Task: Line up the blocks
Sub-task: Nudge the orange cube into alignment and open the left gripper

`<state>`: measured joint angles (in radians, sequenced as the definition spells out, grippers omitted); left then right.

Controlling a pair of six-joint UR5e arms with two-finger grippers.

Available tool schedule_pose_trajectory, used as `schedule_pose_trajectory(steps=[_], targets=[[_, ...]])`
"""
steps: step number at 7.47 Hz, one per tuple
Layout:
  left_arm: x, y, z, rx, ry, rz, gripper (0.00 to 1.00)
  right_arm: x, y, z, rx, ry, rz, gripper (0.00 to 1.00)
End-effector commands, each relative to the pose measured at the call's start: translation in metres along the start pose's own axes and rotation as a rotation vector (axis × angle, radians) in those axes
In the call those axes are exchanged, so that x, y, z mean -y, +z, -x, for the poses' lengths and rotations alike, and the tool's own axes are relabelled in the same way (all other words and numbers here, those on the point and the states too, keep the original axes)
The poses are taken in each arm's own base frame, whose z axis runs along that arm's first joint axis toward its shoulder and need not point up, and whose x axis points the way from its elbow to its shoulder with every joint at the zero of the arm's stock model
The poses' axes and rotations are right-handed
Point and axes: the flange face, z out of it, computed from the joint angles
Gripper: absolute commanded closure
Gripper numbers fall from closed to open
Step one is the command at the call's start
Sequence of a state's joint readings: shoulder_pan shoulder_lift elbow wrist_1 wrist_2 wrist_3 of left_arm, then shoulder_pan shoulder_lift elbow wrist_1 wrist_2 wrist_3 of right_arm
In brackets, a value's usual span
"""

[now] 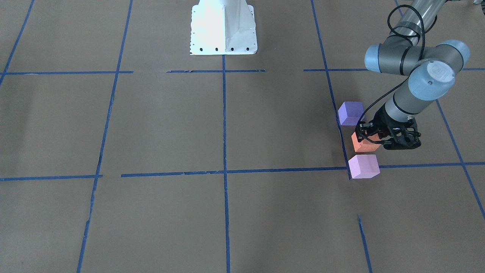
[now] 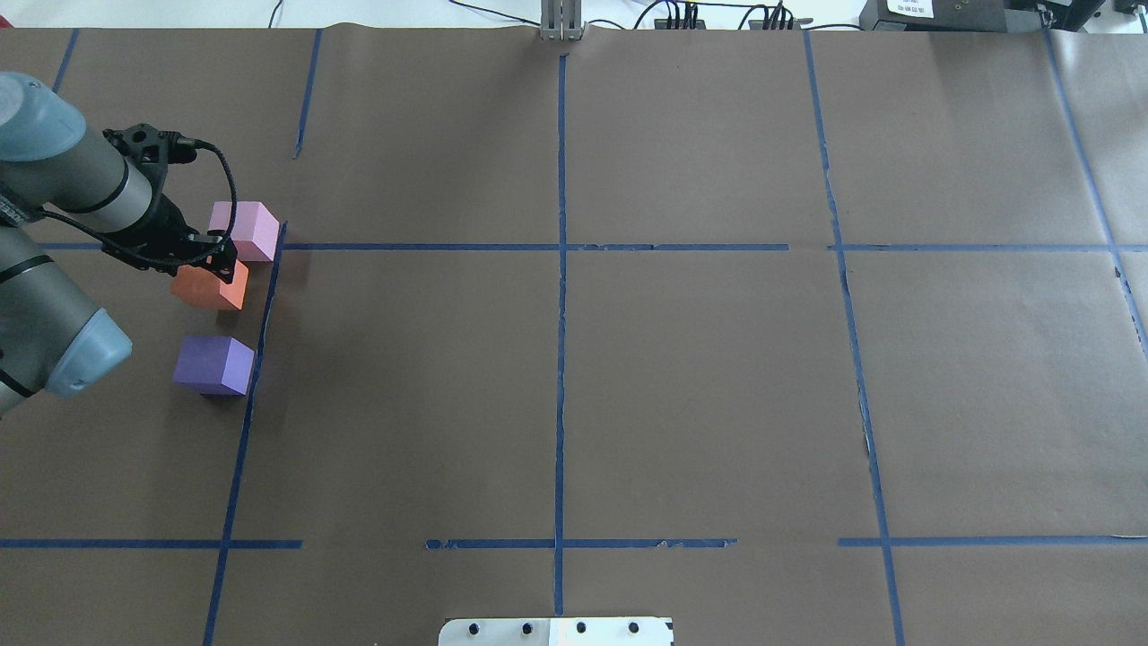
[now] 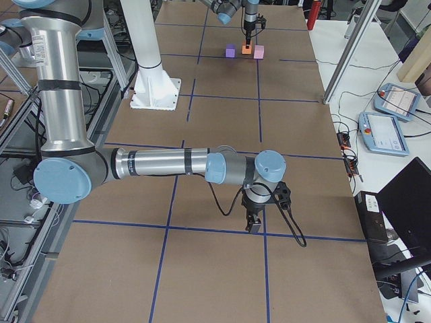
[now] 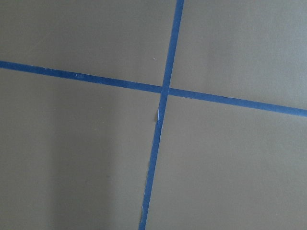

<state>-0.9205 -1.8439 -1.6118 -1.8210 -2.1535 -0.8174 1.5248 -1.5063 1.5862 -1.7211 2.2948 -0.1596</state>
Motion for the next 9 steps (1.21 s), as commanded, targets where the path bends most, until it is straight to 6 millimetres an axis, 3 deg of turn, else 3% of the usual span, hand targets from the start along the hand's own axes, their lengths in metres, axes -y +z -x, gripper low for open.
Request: schedule_pose_trajectory(steps=[1, 9], targets=[[0.002, -0.001, -0.004, -0.012, 0.003, -0.004, 0.39, 0.000, 0.000, 0.000, 0.000, 0.000, 0.000, 0.00], [0.007, 0.012, -0.005, -0.013, -0.006, 0.007, 0.38, 0.000, 0.000, 0.000, 0.000, 0.000, 0.000, 0.00]])
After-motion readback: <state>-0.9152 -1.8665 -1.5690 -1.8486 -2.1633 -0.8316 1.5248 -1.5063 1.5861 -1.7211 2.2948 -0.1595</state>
